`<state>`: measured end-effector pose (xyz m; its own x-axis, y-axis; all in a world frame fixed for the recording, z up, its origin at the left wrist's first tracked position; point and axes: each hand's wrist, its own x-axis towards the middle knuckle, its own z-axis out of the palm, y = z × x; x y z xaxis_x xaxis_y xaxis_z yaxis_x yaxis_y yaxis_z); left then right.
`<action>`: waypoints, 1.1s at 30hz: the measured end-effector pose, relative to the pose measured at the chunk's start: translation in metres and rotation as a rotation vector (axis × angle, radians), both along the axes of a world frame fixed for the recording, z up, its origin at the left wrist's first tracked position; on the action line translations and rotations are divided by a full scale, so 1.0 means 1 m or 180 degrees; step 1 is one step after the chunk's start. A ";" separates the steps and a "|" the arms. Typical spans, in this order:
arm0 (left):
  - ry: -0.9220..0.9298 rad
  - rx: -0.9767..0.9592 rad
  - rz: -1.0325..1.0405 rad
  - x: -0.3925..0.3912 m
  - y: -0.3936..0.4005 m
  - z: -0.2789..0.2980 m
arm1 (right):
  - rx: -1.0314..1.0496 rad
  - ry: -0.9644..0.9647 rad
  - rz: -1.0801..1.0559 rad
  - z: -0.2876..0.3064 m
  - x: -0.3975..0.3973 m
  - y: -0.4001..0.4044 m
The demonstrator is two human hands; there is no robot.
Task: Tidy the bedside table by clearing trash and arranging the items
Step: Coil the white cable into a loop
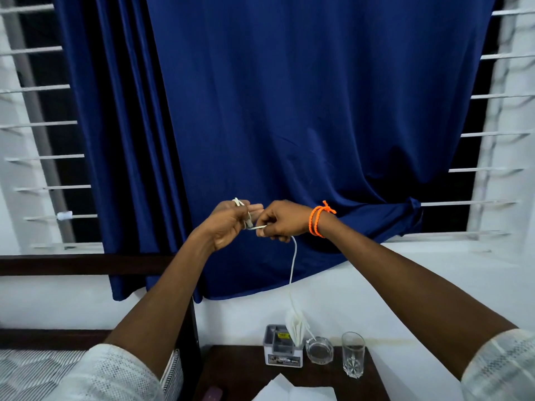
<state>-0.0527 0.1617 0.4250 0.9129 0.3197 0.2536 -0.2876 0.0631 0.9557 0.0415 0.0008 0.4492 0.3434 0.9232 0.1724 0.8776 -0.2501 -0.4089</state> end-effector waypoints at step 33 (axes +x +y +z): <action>0.0450 0.0211 -0.1756 -0.016 -0.004 -0.018 | 0.0422 -0.0445 0.0509 0.042 0.016 -0.009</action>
<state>-0.0686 0.1574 0.4067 0.9666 -0.2262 0.1203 -0.0983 0.1062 0.9895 0.0576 -0.0084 0.4910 0.1591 0.9300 0.3312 0.9521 -0.0558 -0.3007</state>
